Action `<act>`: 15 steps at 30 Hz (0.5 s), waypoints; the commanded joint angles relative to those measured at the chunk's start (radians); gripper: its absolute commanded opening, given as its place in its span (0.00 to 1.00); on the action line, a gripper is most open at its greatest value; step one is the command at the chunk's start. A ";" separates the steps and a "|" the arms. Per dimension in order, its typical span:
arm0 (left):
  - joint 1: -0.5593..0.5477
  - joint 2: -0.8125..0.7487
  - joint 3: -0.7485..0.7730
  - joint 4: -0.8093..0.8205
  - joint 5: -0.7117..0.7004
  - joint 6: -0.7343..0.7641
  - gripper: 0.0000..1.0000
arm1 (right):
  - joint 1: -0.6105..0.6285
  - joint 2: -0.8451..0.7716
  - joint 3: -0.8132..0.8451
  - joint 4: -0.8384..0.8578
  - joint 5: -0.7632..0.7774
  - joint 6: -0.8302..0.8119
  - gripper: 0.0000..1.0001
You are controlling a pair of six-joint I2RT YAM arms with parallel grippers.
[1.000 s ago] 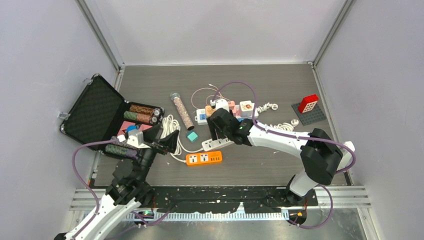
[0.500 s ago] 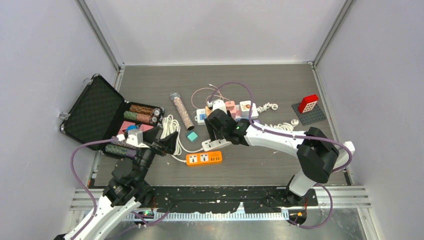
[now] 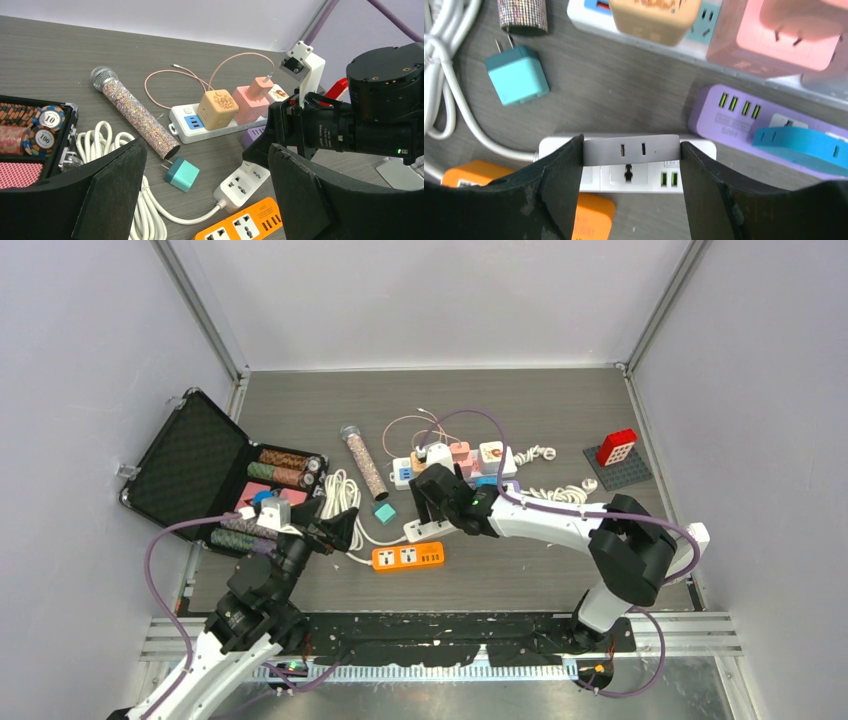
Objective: Insert the plug
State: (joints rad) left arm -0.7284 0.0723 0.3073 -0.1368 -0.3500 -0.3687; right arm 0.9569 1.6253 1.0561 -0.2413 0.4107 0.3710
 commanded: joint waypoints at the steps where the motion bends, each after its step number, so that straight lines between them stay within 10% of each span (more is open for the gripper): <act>1: 0.001 0.024 0.038 -0.018 -0.017 -0.023 0.90 | 0.016 -0.023 -0.062 0.031 -0.025 0.013 0.06; 15: 0.001 0.036 0.027 -0.018 -0.042 -0.026 0.90 | 0.111 -0.025 -0.215 0.124 0.171 0.009 0.05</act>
State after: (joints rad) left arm -0.7284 0.1104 0.3084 -0.1570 -0.3668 -0.3862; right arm 1.0115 1.5898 0.9325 -0.0875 0.5201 0.3695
